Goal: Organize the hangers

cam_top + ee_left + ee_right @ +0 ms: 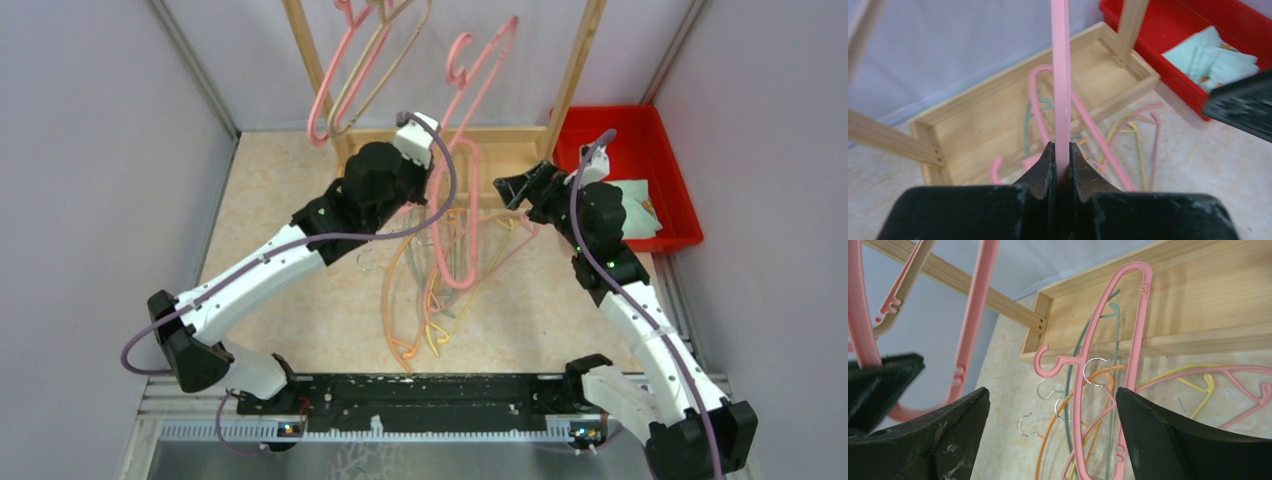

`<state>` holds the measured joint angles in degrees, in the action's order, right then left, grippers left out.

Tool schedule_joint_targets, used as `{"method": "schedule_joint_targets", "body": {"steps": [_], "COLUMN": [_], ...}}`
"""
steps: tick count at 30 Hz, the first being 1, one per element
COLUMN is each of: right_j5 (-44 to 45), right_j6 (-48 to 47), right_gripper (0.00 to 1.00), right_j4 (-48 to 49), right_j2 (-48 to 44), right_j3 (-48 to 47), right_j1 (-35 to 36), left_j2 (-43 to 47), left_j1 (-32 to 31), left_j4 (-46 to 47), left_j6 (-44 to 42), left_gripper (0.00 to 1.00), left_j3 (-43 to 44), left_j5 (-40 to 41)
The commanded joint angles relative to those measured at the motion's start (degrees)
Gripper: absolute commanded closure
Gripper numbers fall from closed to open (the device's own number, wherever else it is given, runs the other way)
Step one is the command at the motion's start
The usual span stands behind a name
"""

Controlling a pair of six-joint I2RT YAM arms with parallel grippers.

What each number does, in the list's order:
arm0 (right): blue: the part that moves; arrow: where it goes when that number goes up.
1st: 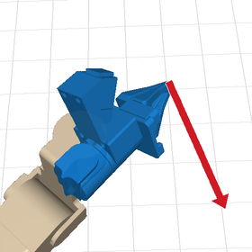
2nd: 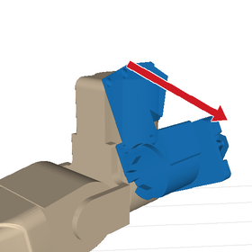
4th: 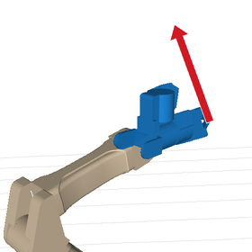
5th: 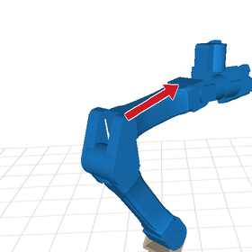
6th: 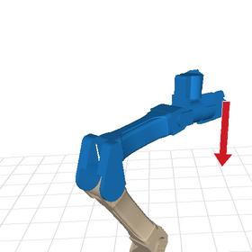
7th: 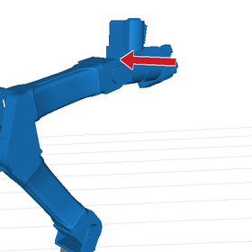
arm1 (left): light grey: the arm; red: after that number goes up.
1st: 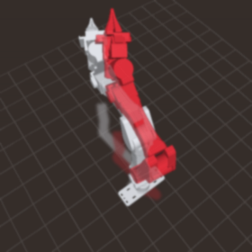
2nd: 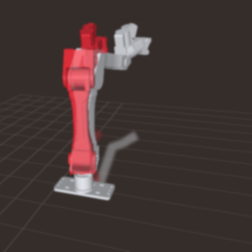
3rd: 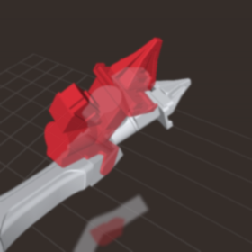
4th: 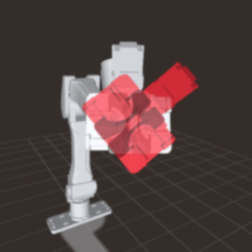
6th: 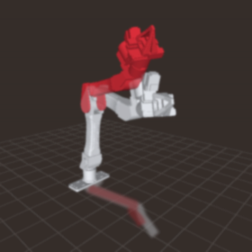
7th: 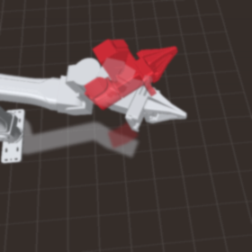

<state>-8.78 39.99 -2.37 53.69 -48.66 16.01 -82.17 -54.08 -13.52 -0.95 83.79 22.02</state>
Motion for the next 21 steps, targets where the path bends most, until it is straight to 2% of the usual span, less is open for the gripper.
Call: {"method": "schedule_joint_targets", "body": {"steps": [1, 5, 10, 13, 21], "right_j5": [2.23, 3.14, 3.87, 4.02, 4.25], "right_j6": [-3.77, -4.74, -4.82, -4.47, -4.77], "right_gripper": [0.04, 0.04, 0.04, 0.04, 0.04], "right_j4": [-1.61, -2.57, -2.04, -1.69, -2.47], "right_j2": [-4.64, -5.5, -5.59, -5.69, -6.27], "right_j3": [0.8, 0.81, 0.93, 1.27, 1.21], "right_j1": [0.51, 0.44, 0.42, 0.34, -0.14], "left_j2": [-1.05, -3.55, -9.46, -13.54, -20.71], "left_j1": [6.33, 9.37, 10.95, 12.66, 16.91], "left_j4": [-1.02, -2.54, -6.84, -10.95, -15.83], "left_j6": [-3.56, -5.03, -5.82, -4.29, 0.39], "left_gripper": [1.0, 1.0, 1.0, 1.0, 1.0], "left_j3": [4.21, 9.4, 20.04, 27.17, 37.54], "left_j5": [-0.4, -2.14, -4.84, -8.21, -13.52]}}
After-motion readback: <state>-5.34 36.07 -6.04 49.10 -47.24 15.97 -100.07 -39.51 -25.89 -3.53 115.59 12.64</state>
